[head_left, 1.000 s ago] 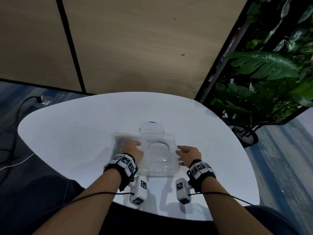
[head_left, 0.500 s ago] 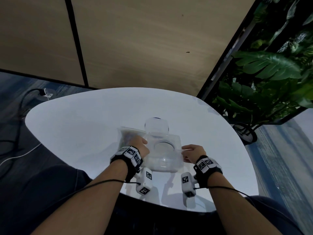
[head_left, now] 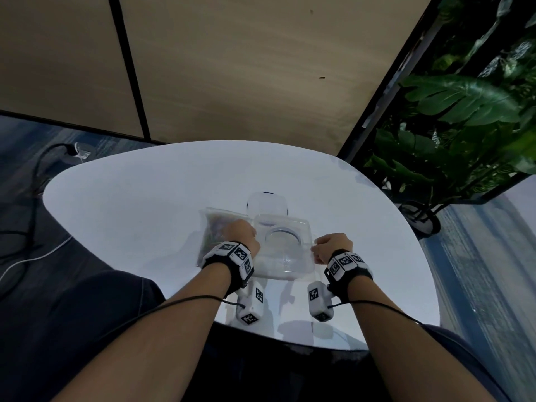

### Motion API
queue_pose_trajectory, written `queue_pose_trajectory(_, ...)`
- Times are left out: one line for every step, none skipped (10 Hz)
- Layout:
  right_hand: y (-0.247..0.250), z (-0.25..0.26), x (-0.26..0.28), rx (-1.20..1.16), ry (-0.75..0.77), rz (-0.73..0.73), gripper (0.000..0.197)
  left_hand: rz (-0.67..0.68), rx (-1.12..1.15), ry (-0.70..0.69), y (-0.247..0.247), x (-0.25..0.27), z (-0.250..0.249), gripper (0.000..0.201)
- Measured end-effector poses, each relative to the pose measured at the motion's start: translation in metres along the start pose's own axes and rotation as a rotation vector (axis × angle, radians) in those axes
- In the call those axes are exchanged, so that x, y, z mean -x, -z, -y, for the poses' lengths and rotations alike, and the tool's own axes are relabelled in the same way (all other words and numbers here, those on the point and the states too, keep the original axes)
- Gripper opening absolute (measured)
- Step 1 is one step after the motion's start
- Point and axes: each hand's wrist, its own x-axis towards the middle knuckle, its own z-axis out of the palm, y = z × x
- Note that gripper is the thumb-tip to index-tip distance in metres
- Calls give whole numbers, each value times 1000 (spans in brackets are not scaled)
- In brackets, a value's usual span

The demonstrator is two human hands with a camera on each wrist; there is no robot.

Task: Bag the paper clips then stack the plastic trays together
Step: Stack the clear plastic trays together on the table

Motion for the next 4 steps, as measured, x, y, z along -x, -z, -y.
queue_pose_trajectory(10,3,-2,60,42,7,15,-12,24,-7,-3,0,-5,31)
queue_pose_trajectory(21,15,-12,199,106,-12,18,-42,67,-3,-4,-9,-13,32)
queue_pose_trajectory(27,25,-19,456,198,68,10,-35,105,-18,-4,-34,-21,28)
queue_pose_trajectory(40,51,-27,694,195,263,24,21,88,10,3,-42,-14,32)
